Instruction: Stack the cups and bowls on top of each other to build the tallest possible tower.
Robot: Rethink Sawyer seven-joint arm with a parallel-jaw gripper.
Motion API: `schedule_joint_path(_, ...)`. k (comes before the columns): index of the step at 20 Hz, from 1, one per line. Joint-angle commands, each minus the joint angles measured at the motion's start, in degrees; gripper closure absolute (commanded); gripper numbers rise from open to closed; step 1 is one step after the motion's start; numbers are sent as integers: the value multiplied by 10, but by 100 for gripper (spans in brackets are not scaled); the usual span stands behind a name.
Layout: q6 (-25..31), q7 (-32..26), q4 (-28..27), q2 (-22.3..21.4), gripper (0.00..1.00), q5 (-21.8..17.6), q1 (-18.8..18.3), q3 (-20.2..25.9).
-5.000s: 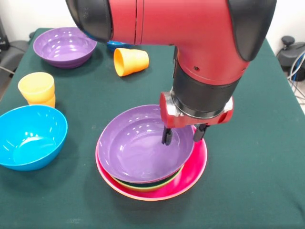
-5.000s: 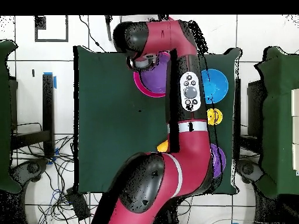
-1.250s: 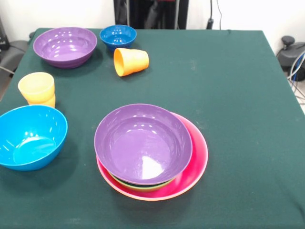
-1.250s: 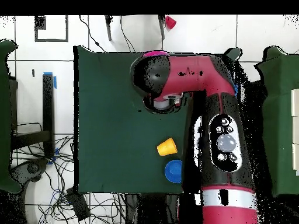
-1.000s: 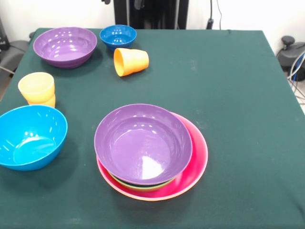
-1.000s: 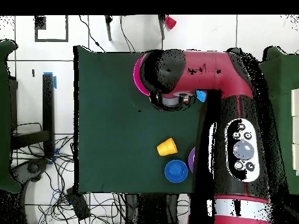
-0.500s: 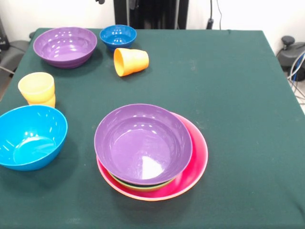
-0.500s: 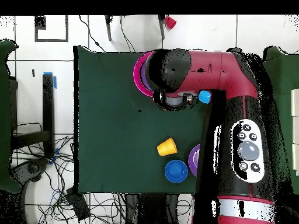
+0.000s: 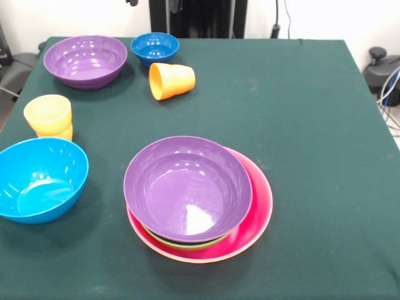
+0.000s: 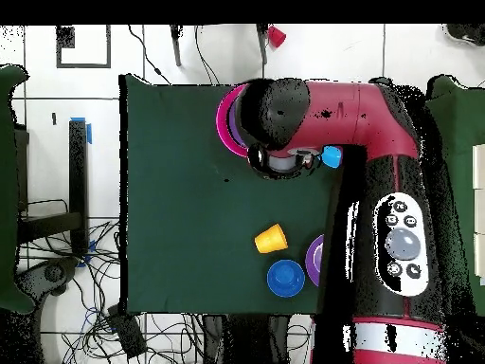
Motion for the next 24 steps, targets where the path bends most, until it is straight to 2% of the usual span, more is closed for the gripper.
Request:
schedule_joint_path(1,34,-47,25,10,0,13,2,37)
schedule_joint_path(3,7,-43,42,9,0,9,0,31)
schedule_joint_path(4,-10,-46,53,19,0,14,-8,35)
schedule_joint_path(8,-72,-58,71,57,0,-8,-21,32)
schedule_joint_path(10,-95,-70,80,76,0,-7,-33,39)
schedule_joint_path(13,-114,-58,79,90,0,-20,-29,34)
schedule_joint_path(17,-85,-81,73,116,0,-4,-39,46)
schedule_joint_path(20,-104,-64,72,115,0,-23,-28,32)
schedule_joint_path(24,-41,-77,54,128,0,-14,-30,33)
